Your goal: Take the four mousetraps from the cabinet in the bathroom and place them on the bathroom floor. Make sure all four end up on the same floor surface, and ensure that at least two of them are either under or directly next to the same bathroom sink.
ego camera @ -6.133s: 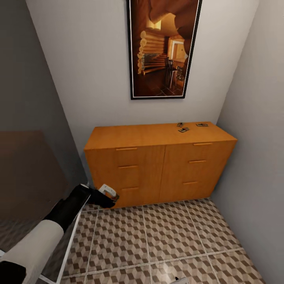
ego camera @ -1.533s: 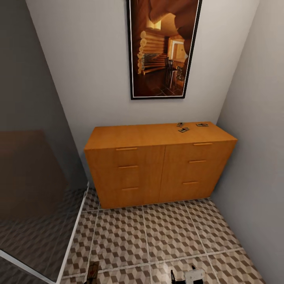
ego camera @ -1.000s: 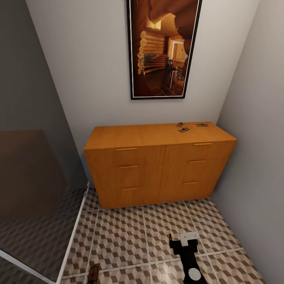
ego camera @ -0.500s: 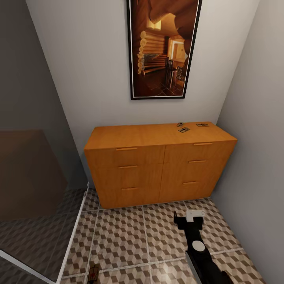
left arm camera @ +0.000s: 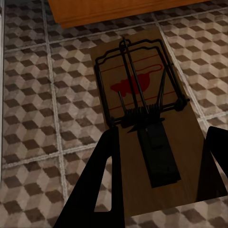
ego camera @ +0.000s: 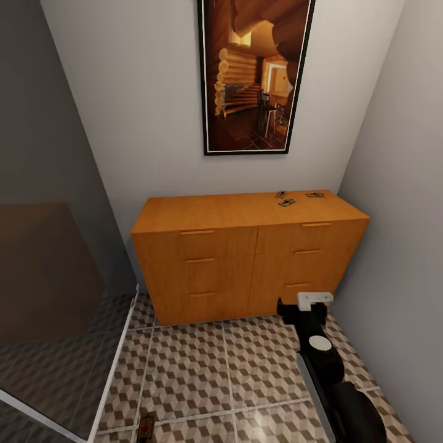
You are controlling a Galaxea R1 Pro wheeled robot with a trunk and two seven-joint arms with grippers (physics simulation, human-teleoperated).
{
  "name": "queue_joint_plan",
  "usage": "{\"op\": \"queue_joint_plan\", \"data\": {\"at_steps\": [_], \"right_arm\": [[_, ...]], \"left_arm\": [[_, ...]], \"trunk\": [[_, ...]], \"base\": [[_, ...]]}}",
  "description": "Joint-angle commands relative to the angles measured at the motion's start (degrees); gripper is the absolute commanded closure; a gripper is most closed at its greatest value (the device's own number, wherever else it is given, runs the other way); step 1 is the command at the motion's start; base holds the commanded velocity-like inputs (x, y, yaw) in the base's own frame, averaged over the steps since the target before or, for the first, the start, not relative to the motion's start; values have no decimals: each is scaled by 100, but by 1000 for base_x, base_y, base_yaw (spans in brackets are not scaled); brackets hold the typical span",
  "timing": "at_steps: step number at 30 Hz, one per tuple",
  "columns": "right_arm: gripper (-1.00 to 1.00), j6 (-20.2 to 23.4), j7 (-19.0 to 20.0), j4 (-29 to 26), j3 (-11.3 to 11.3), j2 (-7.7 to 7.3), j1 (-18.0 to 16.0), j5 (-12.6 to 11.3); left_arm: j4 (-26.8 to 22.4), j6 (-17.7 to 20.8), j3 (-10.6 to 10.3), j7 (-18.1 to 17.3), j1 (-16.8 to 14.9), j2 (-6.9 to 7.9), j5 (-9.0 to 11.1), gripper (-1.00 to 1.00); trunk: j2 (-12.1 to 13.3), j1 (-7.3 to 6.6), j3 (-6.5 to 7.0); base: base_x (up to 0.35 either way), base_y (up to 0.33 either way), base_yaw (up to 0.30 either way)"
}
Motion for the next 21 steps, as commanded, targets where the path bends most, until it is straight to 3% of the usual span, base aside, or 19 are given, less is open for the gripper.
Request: {"op": "queue_joint_plan", "data": {"at_steps": [1, 11, 21], "right_arm": [[-100, 113, -11, -29, 7, 0, -63, 37], [-100, 980, -4, -101, 5, 2, -973, 38], [-100, 2054, -5, -76, 5, 2, -2454, 38]], "left_arm": [[19, -29, -48, -13, -8, -2, 55, 100], [19, -28, -48, -13, -8, -3, 55, 100], [23, -12, -48, -13, -8, -58, 55, 100]], "trunk": [[-3, 0, -5], [-3, 0, -5], [-3, 0, -5]], "base": [[0, 0, 0], [0, 0, 0], [0, 0, 0]]}}
